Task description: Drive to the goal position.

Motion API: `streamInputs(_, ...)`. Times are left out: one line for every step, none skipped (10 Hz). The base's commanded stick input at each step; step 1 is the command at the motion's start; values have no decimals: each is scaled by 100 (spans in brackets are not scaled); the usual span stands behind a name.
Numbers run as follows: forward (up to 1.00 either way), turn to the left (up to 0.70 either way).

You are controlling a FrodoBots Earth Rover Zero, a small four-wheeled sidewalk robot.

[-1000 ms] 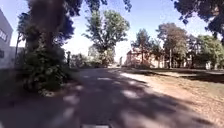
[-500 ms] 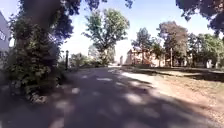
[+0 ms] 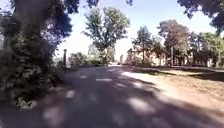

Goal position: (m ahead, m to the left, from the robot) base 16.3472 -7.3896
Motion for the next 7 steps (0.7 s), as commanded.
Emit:
streamInputs(70,0)
streamInputs(70,0)
streamInputs(70,0)
streamInputs(70,0)
streamInputs(70,0)
streamInputs(70,0)
streamInputs(70,0)
